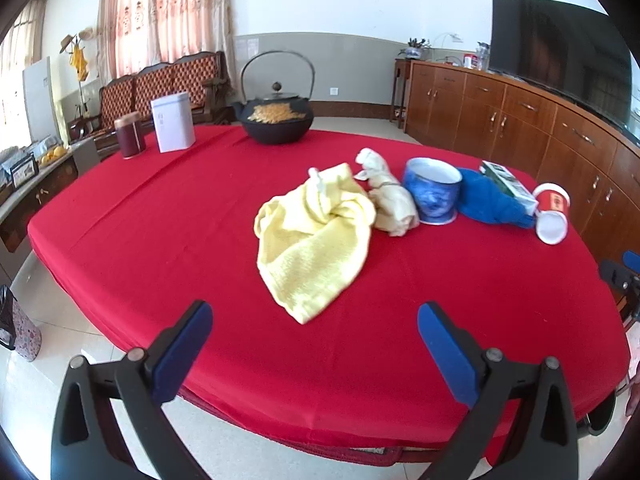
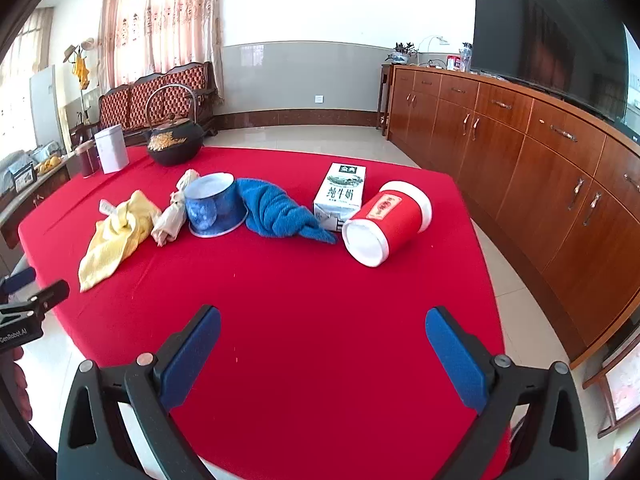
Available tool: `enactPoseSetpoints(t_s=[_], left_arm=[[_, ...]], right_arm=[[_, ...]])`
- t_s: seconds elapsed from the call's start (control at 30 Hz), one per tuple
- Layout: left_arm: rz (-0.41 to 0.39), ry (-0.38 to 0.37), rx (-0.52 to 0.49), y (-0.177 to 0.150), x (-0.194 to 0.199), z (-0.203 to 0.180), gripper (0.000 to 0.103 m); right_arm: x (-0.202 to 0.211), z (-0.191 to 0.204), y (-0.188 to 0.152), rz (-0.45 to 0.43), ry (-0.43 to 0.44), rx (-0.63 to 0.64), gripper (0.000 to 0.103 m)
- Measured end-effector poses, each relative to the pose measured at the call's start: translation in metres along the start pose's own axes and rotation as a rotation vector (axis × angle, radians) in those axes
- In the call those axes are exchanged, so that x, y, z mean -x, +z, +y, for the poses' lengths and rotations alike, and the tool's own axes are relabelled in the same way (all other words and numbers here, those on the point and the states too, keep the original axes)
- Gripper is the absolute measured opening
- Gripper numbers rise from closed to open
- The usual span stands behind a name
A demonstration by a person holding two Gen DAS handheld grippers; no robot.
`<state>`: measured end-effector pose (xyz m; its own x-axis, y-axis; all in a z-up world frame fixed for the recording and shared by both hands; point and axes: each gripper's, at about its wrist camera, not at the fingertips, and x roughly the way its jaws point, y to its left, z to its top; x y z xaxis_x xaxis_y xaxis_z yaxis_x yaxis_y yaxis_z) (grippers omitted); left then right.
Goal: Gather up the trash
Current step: 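Move both tools back toward the table, then grasp the blue towel with the right tool while the left tool grasps the yellow cloth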
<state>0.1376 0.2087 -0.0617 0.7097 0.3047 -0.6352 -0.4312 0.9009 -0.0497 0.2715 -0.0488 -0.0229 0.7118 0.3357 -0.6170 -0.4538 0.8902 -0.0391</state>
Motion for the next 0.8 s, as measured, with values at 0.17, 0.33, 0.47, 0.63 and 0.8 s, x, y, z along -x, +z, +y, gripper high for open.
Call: enactPoseSetpoints(t_s=[0.17,0.33,0.47,0.63,0.8], left_arm=[[0.023,-0.004,0.0,0.006,-0.021,0.002,0.103],[0.04,0.001,-0.002,0.021,-0.041,0.001,0.103],[0.052,0.021,-0.018,0.034,-0.059,0.0,0.103],[0.052,0.019,-0.017,0.041,-0.07,0.003,0.103],[0.081,0.009,-0.016,0.042,-0.084,0.002,0.102]], right_arm=[[-0.02,0.005,0.013,0.012,0.019,0.014,0.093],[-0.05,0.014,0.032,0.032,0.043,0.02,0.087],[-0.075,0.023,0.051,0.04,0.052,0.044,0.087],[-0.099,0.029,0.067,0.048,0.064,0.052,0.083],[-0.118,0.035,0.071,0.068,0.075,0.064,0.083]])
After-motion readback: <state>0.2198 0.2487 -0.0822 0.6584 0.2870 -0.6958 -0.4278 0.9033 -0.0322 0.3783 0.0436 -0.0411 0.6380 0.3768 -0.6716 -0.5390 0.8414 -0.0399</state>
